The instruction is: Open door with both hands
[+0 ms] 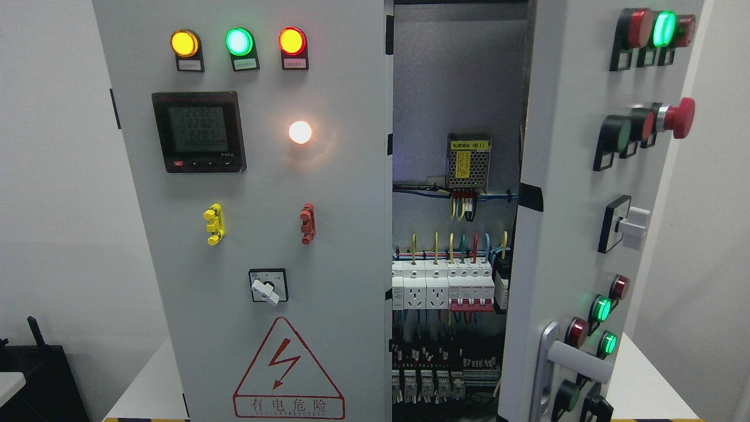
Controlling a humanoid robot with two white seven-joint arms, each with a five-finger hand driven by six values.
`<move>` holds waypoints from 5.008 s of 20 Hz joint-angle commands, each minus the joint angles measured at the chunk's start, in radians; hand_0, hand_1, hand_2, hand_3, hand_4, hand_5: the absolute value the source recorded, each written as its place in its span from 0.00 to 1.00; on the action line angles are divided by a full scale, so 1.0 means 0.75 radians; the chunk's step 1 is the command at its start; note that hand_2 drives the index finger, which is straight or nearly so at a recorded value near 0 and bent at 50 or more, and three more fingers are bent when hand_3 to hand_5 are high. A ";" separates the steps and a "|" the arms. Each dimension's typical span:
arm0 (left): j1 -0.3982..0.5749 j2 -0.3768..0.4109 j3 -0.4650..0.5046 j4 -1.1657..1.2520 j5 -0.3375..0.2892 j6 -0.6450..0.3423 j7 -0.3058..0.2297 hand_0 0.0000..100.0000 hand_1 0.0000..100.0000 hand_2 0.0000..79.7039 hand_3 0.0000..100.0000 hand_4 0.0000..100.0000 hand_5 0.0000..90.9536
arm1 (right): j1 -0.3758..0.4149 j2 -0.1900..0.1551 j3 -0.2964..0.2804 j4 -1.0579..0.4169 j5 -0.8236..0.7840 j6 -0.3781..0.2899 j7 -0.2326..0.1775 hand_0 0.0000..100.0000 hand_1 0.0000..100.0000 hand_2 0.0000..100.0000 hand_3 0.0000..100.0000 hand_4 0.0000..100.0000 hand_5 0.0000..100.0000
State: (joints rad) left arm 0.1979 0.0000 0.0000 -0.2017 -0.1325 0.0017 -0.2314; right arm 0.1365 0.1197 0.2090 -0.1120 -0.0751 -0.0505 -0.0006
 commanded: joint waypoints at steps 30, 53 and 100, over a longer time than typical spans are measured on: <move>0.824 0.448 -0.090 -1.721 0.412 -0.165 -0.017 0.00 0.00 0.00 0.00 0.03 0.00 | 0.000 0.000 0.000 0.000 0.000 0.000 -0.003 0.00 0.00 0.00 0.00 0.00 0.00; 1.260 0.918 0.347 -1.983 1.223 -0.880 -0.131 0.00 0.00 0.00 0.00 0.03 0.00 | 0.000 0.000 0.002 0.000 0.000 0.000 -0.003 0.00 0.00 0.00 0.00 0.00 0.00; 1.047 1.714 1.464 -2.316 2.238 0.219 -0.524 0.00 0.00 0.00 0.00 0.03 0.00 | 0.000 0.000 0.000 0.000 0.000 0.000 -0.003 0.00 0.00 0.00 0.00 0.00 0.00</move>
State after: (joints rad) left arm 1.0703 1.0947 1.0521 -1.9247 1.5141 0.1486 -0.6110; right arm 0.1365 0.1197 0.2089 -0.1120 -0.0748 -0.0505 -0.0074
